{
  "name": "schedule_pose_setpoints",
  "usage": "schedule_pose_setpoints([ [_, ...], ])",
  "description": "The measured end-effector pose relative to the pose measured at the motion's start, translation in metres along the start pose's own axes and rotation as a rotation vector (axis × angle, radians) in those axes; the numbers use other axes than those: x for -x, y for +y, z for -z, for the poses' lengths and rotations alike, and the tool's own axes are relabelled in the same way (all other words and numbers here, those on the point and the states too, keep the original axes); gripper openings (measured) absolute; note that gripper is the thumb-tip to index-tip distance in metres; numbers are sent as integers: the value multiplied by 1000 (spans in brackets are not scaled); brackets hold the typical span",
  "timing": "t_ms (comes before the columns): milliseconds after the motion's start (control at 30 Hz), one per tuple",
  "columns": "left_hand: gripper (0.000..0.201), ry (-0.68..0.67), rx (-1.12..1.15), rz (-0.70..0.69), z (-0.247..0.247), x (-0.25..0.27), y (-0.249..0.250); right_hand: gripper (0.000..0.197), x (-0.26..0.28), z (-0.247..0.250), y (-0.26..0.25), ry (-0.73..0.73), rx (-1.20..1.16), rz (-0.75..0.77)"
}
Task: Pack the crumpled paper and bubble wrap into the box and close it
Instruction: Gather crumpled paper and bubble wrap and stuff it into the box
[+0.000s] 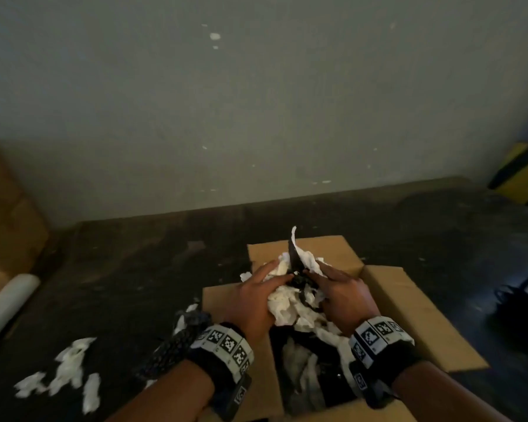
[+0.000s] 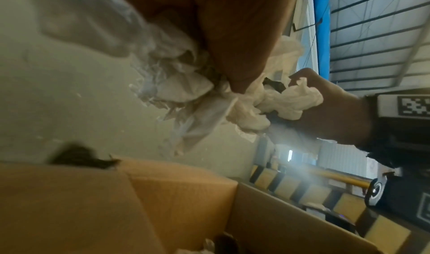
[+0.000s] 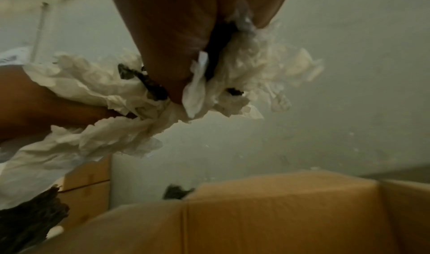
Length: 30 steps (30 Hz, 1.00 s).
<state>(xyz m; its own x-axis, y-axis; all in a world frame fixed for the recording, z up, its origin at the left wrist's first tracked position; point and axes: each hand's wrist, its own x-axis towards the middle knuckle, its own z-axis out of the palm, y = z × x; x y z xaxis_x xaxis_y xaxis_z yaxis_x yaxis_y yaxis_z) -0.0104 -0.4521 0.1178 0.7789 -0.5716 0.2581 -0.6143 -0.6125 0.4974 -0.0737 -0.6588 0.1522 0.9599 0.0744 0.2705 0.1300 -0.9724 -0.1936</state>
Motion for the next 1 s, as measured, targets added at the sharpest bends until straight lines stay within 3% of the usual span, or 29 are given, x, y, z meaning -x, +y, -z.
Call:
schedule_pose_setpoints([
  [100, 54, -81, 45, 33, -48, -24, 22, 65, 15, -8, 49, -161, 1, -141],
  [267, 47, -179, 74, 106, -109, -52, 41, 45, 17, -34, 107, -367, 82, -257],
  [333, 58, -263, 26, 148, -130, -60, 39, 45, 15, -46, 124, -480, 61, -311],
  [467, 112, -516, -93, 270, -147, -75, 26, 82, 9, -67, 147, -616, -60, -296],
  [667, 129, -622, -133, 297, -127, -103, 27, 141, -14, -59, 166, -732, 33, -248],
  [867, 140, -680, -154, 271, -135, -122, 25, 155, -35, -54, 169, -923, 73, -137],
  [1000, 171, -845, -279, 268, -167, -120, 15, 156, -41, -80, 166, -1028, 163, -111],
])
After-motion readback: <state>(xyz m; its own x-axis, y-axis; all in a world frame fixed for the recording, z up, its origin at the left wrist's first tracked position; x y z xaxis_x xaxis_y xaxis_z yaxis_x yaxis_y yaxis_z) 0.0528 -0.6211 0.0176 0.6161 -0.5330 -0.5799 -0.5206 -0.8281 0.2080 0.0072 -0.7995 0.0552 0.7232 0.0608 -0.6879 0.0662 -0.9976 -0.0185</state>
